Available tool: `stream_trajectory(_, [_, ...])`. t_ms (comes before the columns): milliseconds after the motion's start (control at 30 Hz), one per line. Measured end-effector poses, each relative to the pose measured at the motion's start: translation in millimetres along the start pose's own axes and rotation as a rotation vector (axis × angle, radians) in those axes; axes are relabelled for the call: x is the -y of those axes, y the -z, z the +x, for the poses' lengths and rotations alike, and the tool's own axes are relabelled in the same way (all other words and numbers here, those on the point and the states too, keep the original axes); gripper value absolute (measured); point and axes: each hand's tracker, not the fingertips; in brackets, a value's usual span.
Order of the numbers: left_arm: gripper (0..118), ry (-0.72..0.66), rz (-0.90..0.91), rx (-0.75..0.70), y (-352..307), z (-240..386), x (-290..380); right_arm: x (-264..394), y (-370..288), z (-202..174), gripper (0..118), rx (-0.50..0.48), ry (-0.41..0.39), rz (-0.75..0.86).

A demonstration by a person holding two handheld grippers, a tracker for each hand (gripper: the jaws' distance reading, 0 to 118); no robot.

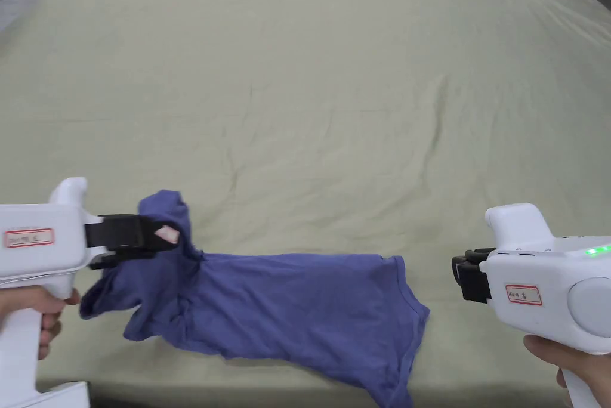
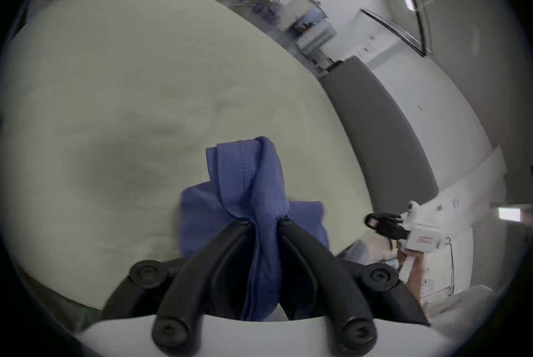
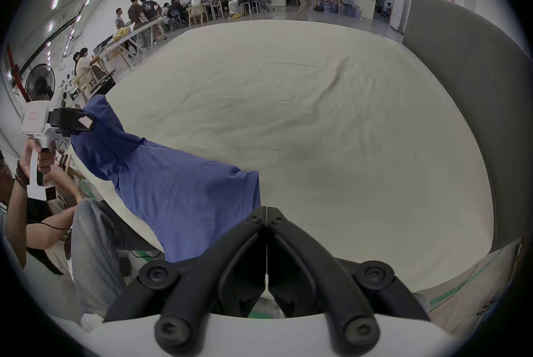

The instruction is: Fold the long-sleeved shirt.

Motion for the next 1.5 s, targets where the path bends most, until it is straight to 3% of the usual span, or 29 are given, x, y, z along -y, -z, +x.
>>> stream_trajectory(233, [6, -0.038, -0.099, 0.104, 96, 70, 26, 9, -6, 10, 3, 0.006, 0.021, 0.005])
stream_trajectory(567, [8, -0.055, -0.293, 0.040, 210, 88, 73, 25, -25, 44, 3, 0.061, 0.101, 0.023])
stream_trajectory(600, [20, -0.062, -0.294, 0.039, 212, 85, 74, 27, -26, 46, 3, 0.064, 0.106, 0.023])
stream_trajectory(633, [51, -0.073, -0.294, 0.040, 212, 85, 73, 28, -26, 48, 3, 0.065, 0.110, 0.022])
stream_trajectory(667, [97, -0.076, -0.290, 0.050, 210, 83, 72, 30, -26, 49, 3, 0.066, 0.114, 0.020])
stream_trajectory(700, [97, -0.086, -0.272, 0.101, 206, 82, 71, 31, -25, 50, 3, 0.067, 0.116, 0.017])
stream_trajectory(767, [118, -0.080, -0.288, 0.167, 195, 88, 66, 32, -22, 50, 3, 0.066, 0.118, 0.010])
stream_trajectory(933, [118, -0.015, -0.123, 0.153, 132, 101, 43, 32, -15, 41, 3, 0.046, 0.111, 0.001])
stream_trajectory(967, [116, 0.017, -0.069, 0.146, 117, 100, 41, 32, -15, 39, 3, 0.041, 0.108, 0.001])
stream_trajectory(1000, [85, 0.056, -0.025, 0.132, 104, 100, 42, 31, -13, 37, 3, 0.037, 0.104, 0.001])
stream_trajectory(1033, [38, 0.102, 0.022, 0.091, 90, 98, 46, 31, -12, 35, 3, 0.031, 0.100, 0.000])
stream_trajectory(1067, [3, 0.140, 0.042, 0.032, 83, 97, 50, 30, -11, 33, 3, 0.027, 0.095, -0.001])
stream_trajectory(1267, [1, 0.407, 0.100, -0.254, 87, 72, 85, 26, -2, 19, 3, 0.013, 0.067, -0.011])
stream_trajectory(1500, [1, 0.364, 0.029, -0.144, 135, 59, 124, 24, 0, 10, 3, -0.009, 0.049, -0.017])
